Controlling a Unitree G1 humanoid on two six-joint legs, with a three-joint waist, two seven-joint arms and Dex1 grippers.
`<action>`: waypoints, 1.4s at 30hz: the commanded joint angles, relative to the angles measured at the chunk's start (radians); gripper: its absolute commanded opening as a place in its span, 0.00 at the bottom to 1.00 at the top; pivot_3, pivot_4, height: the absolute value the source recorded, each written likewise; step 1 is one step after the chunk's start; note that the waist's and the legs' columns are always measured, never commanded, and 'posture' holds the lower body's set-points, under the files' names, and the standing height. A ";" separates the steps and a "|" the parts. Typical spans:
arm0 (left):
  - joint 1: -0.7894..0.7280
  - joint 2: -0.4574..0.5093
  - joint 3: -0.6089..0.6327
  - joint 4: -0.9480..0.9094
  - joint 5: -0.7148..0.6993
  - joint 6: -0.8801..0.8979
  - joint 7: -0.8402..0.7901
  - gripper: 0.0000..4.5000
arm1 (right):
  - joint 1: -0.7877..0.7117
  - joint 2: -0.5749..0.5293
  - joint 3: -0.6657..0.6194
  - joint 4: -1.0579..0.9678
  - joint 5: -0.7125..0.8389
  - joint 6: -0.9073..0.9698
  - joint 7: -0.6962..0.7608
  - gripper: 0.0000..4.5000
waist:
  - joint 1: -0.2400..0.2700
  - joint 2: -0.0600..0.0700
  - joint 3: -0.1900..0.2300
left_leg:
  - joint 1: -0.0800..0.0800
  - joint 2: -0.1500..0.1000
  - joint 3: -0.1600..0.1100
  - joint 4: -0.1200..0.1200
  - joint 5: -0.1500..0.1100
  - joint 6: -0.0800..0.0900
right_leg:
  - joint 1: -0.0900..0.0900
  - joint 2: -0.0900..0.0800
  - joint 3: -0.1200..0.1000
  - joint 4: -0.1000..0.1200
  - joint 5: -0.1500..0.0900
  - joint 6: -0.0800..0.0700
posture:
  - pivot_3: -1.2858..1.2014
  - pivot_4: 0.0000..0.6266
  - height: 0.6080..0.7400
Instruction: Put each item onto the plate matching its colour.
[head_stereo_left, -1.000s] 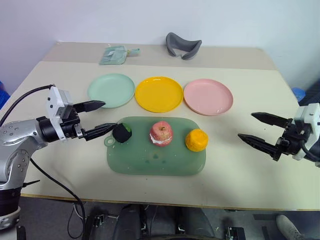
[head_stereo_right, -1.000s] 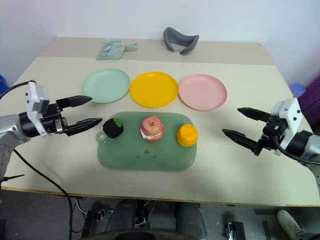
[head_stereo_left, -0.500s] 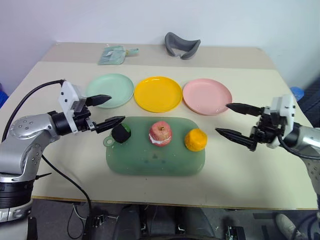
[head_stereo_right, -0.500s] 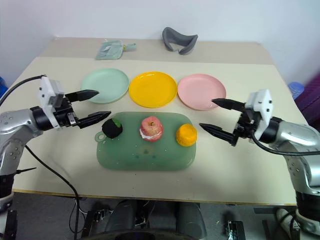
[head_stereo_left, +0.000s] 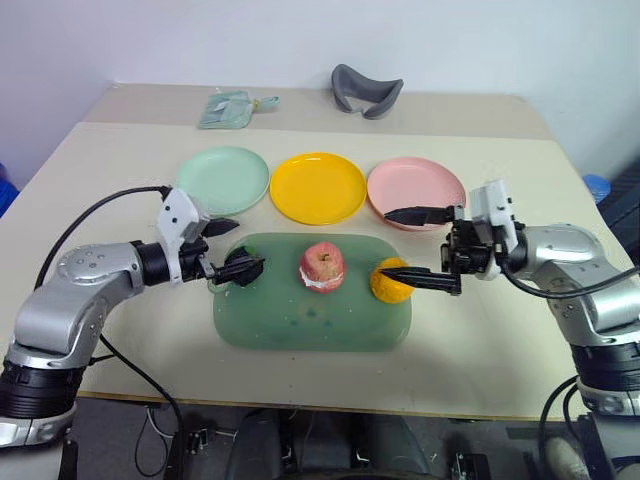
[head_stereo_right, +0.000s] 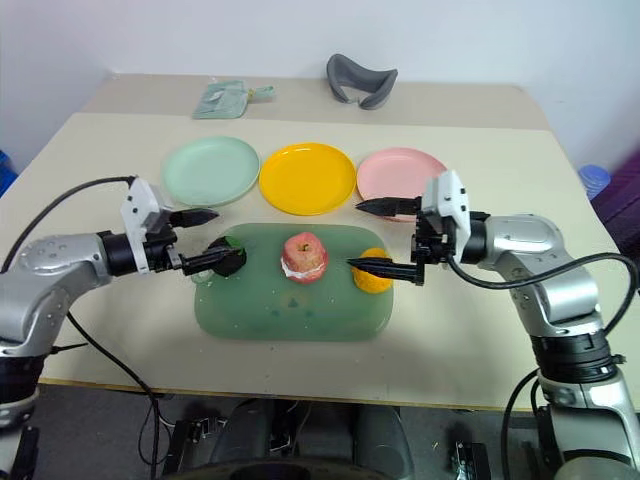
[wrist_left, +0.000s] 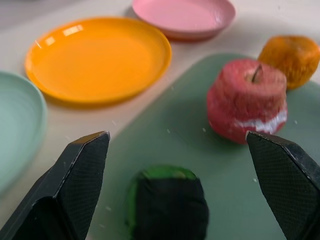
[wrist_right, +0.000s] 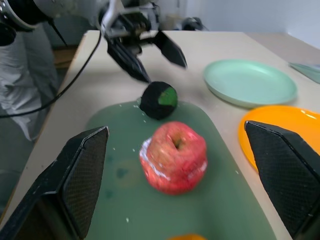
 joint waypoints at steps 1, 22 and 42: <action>0.011 -0.005 -0.029 -0.010 0.058 -0.007 0.035 1.00 | -0.039 0.033 0.012 -0.001 -0.022 -0.033 -0.015 0.98 | 0.001 0.000 0.000 | 0.000 0.000 0.000 0.000 0.000 0.000 | 0.000 0.000 0.000 0.000 0.000 0.000 | 0.52 0.24 1.00; -0.041 -0.061 -0.125 0.043 0.190 0.037 0.106 0.60 | -0.072 0.081 0.023 -0.006 -0.063 -0.042 -0.034 1.00 | 0.001 0.000 0.000 | -0.001 0.000 0.000 0.000 0.000 0.000 | -0.001 0.000 0.000 0.000 0.000 0.000 | 0.52 0.24 1.00; -0.575 -0.391 0.123 0.774 0.381 -0.269 0.757 0.60 | -0.211 0.241 0.015 0.245 -0.216 -0.255 -0.205 1.00 | 0.000 -0.001 0.000 | -0.001 0.000 0.003 0.001 0.000 0.000 | 0.000 0.000 -0.001 0.001 0.000 0.000 | 0.52 0.24 1.00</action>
